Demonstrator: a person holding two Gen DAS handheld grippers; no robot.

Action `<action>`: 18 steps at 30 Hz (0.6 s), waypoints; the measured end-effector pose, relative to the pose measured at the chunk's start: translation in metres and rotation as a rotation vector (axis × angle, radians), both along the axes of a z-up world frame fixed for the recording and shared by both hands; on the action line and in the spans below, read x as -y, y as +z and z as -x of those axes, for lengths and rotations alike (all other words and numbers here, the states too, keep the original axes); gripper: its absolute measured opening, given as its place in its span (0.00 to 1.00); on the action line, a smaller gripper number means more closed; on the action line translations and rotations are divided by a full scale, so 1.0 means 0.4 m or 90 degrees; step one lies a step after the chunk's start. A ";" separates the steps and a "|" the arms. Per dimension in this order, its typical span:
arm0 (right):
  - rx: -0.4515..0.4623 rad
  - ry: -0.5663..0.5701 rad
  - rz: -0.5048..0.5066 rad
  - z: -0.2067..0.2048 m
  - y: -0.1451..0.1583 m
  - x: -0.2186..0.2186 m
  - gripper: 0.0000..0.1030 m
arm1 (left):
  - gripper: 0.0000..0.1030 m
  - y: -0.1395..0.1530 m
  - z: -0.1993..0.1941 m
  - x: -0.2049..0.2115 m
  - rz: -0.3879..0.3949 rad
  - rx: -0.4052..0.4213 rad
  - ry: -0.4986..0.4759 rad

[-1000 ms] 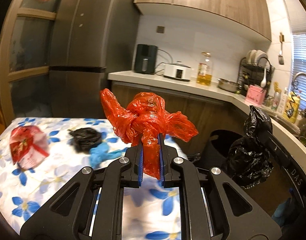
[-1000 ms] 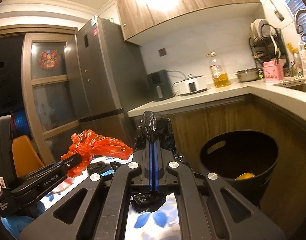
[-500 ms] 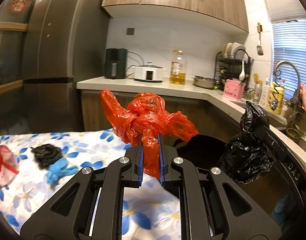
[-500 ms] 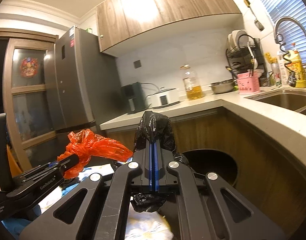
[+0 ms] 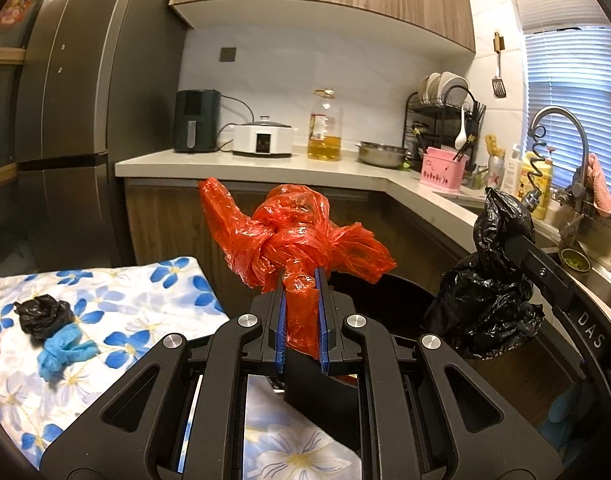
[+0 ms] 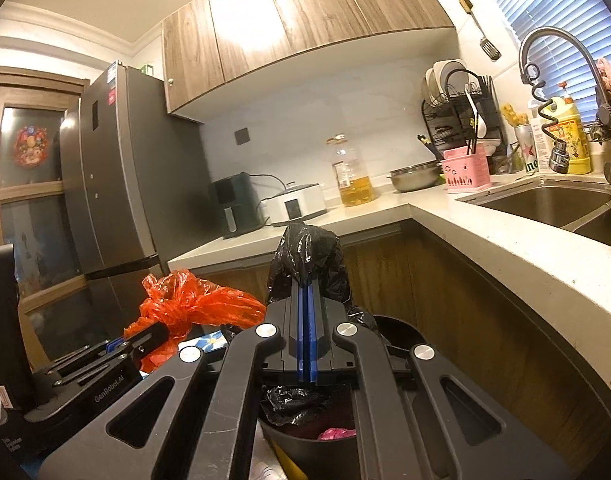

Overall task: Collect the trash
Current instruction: 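Carry the red bag and black bag over the black bin with both tools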

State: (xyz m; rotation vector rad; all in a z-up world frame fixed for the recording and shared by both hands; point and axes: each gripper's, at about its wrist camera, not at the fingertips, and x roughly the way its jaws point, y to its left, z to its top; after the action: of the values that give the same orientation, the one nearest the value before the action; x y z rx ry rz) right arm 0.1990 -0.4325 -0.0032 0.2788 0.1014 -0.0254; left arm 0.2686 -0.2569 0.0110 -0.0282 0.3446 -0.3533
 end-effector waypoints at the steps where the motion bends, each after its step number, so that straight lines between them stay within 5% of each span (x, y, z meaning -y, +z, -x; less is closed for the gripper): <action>1: -0.001 -0.002 0.000 -0.003 -0.002 0.004 0.03 | 0.11 -0.002 -0.004 0.005 0.000 -0.001 -0.002; 18: -0.025 -0.018 -0.005 -0.065 -0.024 0.024 0.03 | 0.11 -0.045 -0.077 0.065 0.001 -0.022 -0.021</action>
State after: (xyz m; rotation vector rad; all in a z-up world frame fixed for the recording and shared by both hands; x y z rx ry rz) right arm 0.2249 -0.4419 -0.0127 0.2876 0.1374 -0.0584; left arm 0.2994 -0.2830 -0.0070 -0.0298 0.3787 -0.3857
